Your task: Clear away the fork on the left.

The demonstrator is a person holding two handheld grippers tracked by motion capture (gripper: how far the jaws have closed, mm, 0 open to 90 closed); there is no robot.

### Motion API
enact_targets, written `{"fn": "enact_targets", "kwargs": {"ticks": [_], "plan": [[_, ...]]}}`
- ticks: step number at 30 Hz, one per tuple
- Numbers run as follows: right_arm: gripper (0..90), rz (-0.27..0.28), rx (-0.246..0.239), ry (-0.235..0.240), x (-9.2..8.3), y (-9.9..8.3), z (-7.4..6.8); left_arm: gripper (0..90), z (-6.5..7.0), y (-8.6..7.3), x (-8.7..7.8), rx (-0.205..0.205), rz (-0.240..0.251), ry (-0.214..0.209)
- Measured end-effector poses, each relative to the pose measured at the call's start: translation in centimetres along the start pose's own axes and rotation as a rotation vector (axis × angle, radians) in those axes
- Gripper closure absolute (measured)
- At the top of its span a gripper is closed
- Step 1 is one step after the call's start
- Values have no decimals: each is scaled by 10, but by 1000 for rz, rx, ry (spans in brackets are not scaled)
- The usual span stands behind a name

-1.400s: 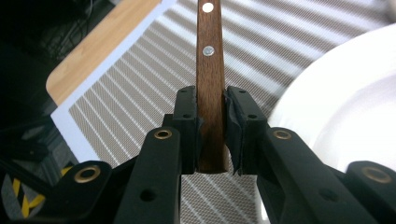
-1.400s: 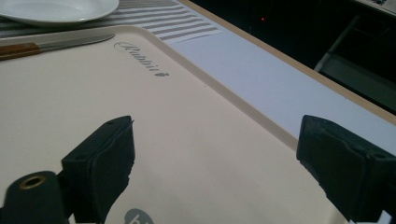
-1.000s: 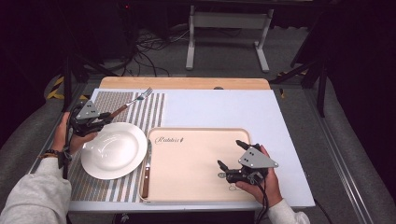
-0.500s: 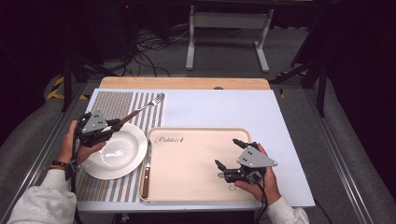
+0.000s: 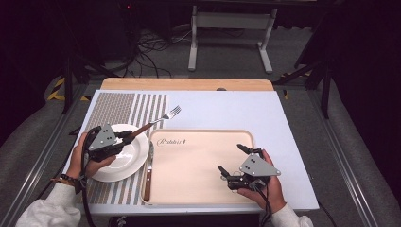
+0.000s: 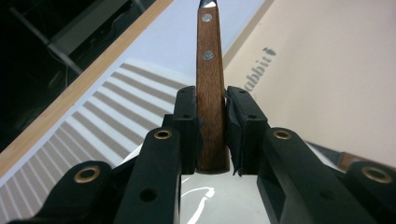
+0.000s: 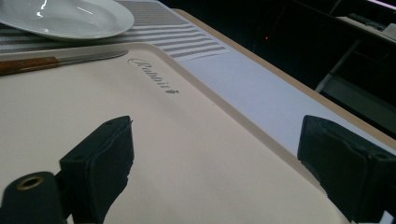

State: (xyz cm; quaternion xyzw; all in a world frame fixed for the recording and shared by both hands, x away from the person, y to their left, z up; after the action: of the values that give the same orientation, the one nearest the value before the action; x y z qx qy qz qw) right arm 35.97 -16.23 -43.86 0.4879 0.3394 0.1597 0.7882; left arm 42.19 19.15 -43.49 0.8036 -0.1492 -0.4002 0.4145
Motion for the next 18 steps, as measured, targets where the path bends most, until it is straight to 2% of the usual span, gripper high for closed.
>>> {"fn": "enact_targets", "kwargs": {"ticks": [4, 6, 11, 13, 15, 16, 18], "plan": [[118, 10, 19, -19, -5, 1, 5, 758, 11, 5, 1, 33, 9, -27], [112, 6, 22, -15, -5, 0, 7, 758, 15, 8, 1, 53, 8, -25], [112, -3, 19, -20, -5, -3, 6, 758, 20, 10, 3, 60, 8, -42], [112, -6, 23, -19, -6, -4, 6, 758, 24, 10, 7, 61, 3, -61], [112, -10, 20, -18, -5, -5, 6, 758, 32, 10, 13, 73, -10, -88], [112, -15, 12, -23, -5, -6, 5, 758, 35, 11, 17, 76, -18, -82], [112, -16, 11, -20, -5, -6, 5, 758, 42, 12, 21, 76, -30, -104]]}}
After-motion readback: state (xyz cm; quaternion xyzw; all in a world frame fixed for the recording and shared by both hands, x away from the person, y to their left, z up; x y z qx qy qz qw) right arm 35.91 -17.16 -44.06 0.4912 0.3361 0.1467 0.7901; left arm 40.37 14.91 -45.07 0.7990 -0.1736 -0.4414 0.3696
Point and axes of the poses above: each handheld gripper's, and its own axes: x roughly forward along the jaws, y roughly out of its top, z roughly to its right, the point moved 8 cm from there along x, roughly forward along the jaws, and after that the axes turned 2 degrees about y, right-handed, at the moved point
